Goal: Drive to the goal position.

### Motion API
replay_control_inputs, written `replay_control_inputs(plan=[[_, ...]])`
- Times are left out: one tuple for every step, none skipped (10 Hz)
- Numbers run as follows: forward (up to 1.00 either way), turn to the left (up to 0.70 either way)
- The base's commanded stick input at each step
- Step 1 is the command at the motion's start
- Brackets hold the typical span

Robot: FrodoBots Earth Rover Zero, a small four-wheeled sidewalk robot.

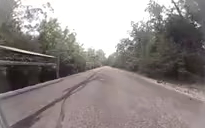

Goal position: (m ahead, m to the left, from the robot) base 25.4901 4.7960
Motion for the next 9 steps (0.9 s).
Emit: replay_control_inputs(plan=[[0.70,0.00],[0.53,0.00],[0.39,0.00],[0.26,0.00],[0.14,0.00],[0.10,0.00],[0.09,0.00],[0.09,0.00],[0.09,0.00]])
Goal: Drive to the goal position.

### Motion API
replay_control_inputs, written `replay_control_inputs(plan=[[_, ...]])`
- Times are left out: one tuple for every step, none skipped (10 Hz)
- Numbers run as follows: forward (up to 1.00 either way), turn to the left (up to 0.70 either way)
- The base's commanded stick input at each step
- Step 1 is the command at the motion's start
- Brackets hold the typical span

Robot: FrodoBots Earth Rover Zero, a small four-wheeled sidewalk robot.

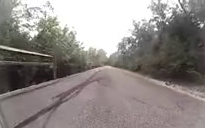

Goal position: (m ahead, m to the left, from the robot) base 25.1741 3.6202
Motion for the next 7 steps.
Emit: replay_control_inputs(plan=[[0.09,0.00],[0.09,0.00],[0.09,0.00],[0.09,0.00],[0.09,0.00],[0.09,0.00],[0.09,0.00]])
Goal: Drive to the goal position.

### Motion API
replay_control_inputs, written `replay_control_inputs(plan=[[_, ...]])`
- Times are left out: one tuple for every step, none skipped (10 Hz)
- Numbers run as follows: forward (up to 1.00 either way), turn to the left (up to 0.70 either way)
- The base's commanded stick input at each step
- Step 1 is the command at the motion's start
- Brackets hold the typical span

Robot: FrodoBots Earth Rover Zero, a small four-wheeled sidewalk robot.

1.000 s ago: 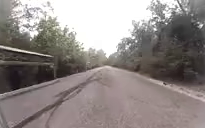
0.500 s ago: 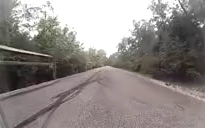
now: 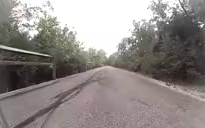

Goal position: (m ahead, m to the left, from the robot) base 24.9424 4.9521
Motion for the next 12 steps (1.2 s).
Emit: replay_control_inputs(plan=[[0.09,0.00],[0.09,0.00],[0.09,0.00],[0.09,0.00],[0.09,0.00],[0.09,0.00],[0.09,0.00],[0.09,0.00],[0.09,0.00],[0.09,0.00],[0.09,0.00],[0.09,0.00]])
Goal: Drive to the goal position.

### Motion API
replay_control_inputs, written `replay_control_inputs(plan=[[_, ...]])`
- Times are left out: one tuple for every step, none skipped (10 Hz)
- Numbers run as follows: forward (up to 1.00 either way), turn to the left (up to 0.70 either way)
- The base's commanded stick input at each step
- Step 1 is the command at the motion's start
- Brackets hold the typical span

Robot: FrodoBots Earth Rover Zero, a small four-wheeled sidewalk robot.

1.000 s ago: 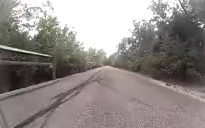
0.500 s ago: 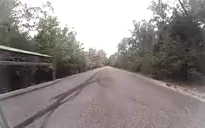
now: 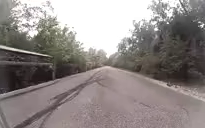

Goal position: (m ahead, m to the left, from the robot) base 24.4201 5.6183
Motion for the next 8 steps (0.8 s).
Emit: replay_control_inputs(plan=[[0.09,0.00],[0.09,0.00],[0.09,0.00],[0.09,0.00],[0.09,0.00],[0.09,0.00],[0.09,0.00],[0.09,0.00]])
